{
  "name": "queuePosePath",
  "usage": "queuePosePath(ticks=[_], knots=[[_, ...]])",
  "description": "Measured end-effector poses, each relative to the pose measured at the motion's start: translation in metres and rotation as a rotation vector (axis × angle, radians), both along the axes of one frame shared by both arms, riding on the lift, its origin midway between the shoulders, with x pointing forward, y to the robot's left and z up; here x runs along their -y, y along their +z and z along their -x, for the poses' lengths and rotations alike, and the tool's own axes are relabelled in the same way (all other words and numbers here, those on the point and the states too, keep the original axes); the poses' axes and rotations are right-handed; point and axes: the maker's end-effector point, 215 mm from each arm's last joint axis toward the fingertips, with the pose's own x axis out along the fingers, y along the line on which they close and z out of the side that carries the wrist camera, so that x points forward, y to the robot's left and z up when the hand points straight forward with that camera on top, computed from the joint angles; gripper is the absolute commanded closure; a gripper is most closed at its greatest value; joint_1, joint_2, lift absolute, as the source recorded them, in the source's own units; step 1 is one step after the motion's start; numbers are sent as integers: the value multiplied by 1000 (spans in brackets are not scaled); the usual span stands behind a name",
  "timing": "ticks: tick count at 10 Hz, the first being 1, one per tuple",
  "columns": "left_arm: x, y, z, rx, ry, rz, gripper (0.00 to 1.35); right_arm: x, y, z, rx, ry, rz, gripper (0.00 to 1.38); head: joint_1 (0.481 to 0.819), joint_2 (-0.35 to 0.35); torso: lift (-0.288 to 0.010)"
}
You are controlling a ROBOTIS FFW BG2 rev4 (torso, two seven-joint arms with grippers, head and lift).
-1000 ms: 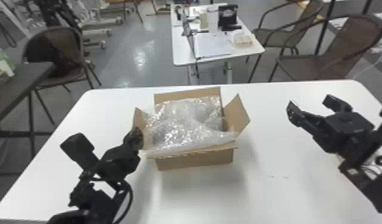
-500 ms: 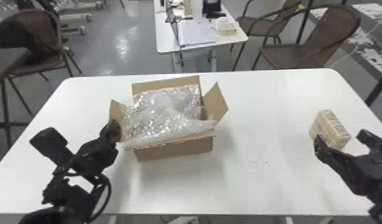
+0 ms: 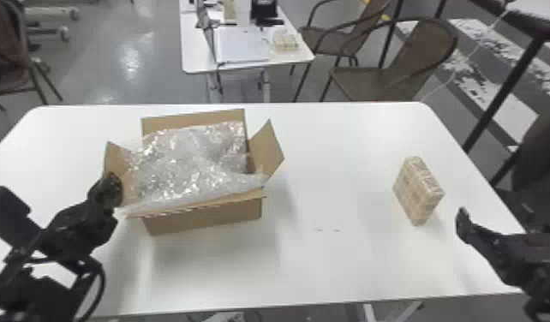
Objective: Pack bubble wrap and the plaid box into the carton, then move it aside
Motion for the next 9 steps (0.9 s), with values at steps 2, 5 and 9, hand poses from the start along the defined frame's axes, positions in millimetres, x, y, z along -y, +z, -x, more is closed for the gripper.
queuePosePath(ticks=[2,5,9], knots=[[4,2,-2,5,-6,2,1211,8,-24,-13,-46,-13,-14,252,695,-79,-166],[5,2,-3,4,-8,4,1211,-10,-45,-45,-79,26,-41,251,695,-63,-166],[7,1,-4,3,-11,10,1211,-54,-68,-89,-126,117,-82,285,695,-13,-166]])
